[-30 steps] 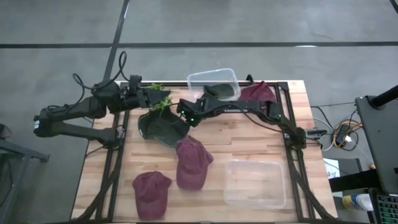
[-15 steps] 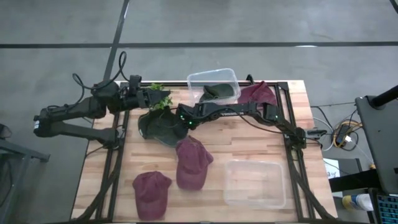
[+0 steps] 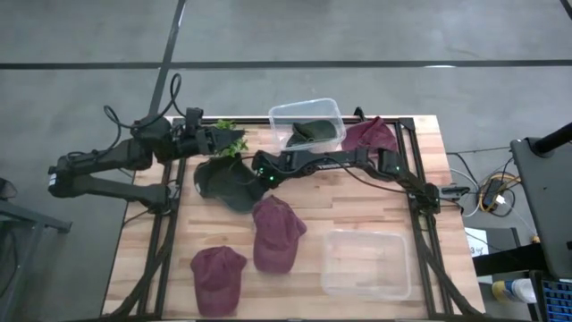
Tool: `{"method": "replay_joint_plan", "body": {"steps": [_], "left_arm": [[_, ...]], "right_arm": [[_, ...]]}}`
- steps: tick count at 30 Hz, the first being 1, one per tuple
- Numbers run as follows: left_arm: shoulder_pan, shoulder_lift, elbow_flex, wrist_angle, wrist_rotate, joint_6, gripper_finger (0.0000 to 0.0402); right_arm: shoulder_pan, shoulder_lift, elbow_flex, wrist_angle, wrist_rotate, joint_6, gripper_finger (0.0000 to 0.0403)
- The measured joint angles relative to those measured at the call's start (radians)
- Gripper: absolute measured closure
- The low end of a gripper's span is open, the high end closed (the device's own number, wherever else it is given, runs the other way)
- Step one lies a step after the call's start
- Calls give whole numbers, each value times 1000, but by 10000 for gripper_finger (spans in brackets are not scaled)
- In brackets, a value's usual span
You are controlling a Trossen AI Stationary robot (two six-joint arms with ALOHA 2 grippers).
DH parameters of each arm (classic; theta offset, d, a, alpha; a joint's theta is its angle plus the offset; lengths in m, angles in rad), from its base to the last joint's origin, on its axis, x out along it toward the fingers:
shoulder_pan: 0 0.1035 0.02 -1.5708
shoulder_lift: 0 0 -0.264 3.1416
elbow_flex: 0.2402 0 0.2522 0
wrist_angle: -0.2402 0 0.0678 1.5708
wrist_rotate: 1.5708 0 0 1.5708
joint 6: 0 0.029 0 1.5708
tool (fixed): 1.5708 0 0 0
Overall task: Pick & Place hat
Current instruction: Put the black cap in the top transparent bin
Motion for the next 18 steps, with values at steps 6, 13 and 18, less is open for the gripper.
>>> {"method": "replay_joint_plan", "body": {"steps": [6,13,18], "left_arm": [[0,-23,-1,66,5,-1,330],[0,-63,-1,417,59,11,330],[0,-82,-1,755,147,37,330]], "right_arm": [[25,-36,78,-5,8,-61,392],[52,-113,142,-2,37,-167,393],[47,-207,160,49,101,-234,394]]}}
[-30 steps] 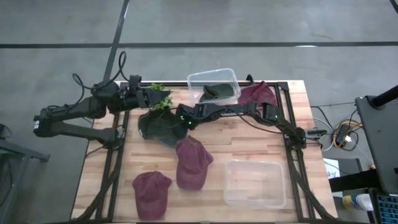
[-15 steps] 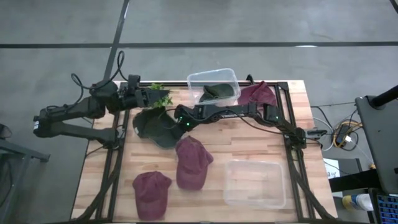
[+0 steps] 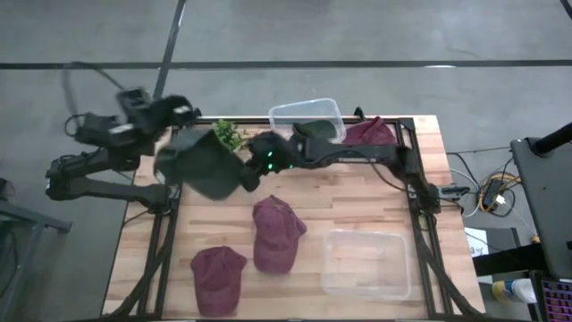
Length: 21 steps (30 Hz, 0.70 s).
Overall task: Pick & Place hat
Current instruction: Put the black cap in the top transparent bin
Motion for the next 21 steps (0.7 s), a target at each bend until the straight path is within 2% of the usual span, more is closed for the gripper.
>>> {"method": "replay_joint_plan", "body": {"steps": [5,12,16,18,20,21], "left_arm": [[0,-24,0,176,94,-3,330],[-1,-49,4,196,123,-5,330],[-1,-35,0,167,130,-5,330],[-1,-35,0,153,130,-5,330],[0,-32,0,141,131,-6,330],[0,-31,0,135,131,-9,330]], "right_arm": [[-49,-128,0,37,131,-80,394],[-142,-325,-26,30,300,-233,394],[-177,-435,-53,125,419,-317,394],[-199,-482,-72,220,369,-347,394],[-212,-513,-79,293,234,-456,394],[-206,-527,-80,285,252,-497,394]]}}
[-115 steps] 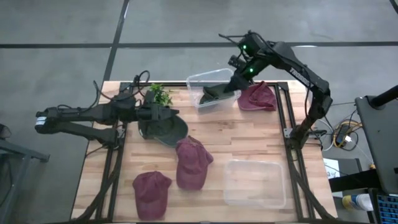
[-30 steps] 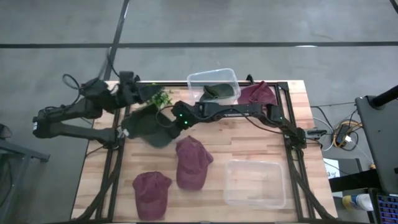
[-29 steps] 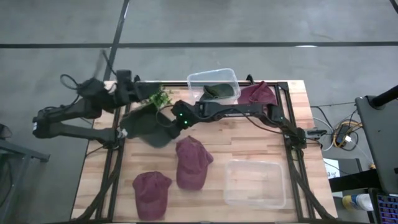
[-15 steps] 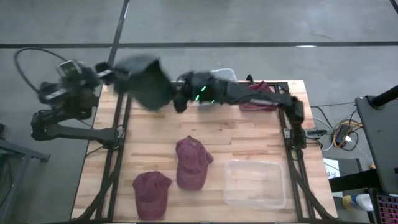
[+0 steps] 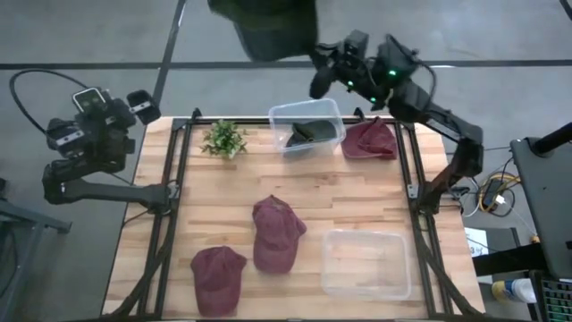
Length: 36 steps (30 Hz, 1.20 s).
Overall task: Pick & Place hat
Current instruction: Put the black cap in the top transparent bin
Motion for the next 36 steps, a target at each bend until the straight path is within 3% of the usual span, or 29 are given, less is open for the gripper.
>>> {"method": "replay_joint_plan", "body": {"steps": [2,5,8,11,13,16,18,20,23,26,30,36], "left_arm": [[0,2,0,-9,0,-6,330],[0,3,0,-10,4,-6,330],[0,3,1,-10,3,-7,330],[0,6,1,-16,4,-8,330],[0,6,1,-16,3,-13,330],[0,4,1,-16,3,-21,330],[0,4,1,-16,4,-24,330],[0,5,1,-22,6,-27,330],[0,5,1,-30,11,-28,330],[0,5,1,-32,11,-28,330],[0,5,1,-33,12,-29,330],[0,4,1,-35,19,-29,330]], "right_arm": [[13,-22,-12,-14,79,7,394],[6,-34,-50,75,-89,-12,395],[27,-46,-58,12,45,-20,395],[6,-51,-92,139,-106,14,395],[6,-58,-108,137,-37,57,395],[-14,-64,-143,231,-114,69,395],[-15,-77,-152,190,-48,96,395],[-37,-79,-164,255,-154,120,395],[-37,-86,-165,210,-156,112,395],[-81,-91,-162,161,-337,141,395],[-130,-106,-99,-112,-356,136,395],[-212,-108,13,-380,-542,97,395]]}}
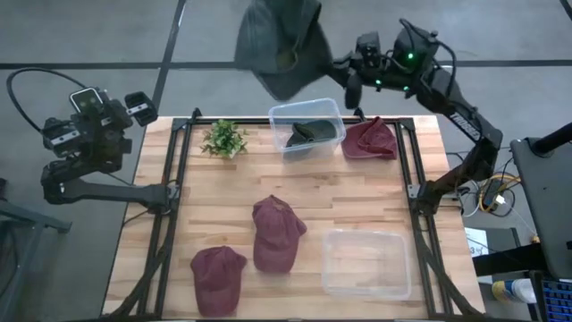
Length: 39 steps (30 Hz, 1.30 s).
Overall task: Pick & Place hat
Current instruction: Put the black cap in the top transparent bin
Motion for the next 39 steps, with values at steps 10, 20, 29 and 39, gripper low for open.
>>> {"method": "replay_joint_plan", "body": {"steps": [10,20,29,39], "left_arm": [[0,0,0,0,0,-44,330],[0,2,0,-37,21,-76,330],[0,3,-1,-131,27,-76,330],[0,3,-3,-182,27,-75,330]], "right_arm": [[-181,-1,97,-369,-194,-72,395],[-339,27,78,-670,-309,-209,394],[-374,162,78,-839,-310,-536,394],[-386,360,98,-853,-240,-731,394]]}}
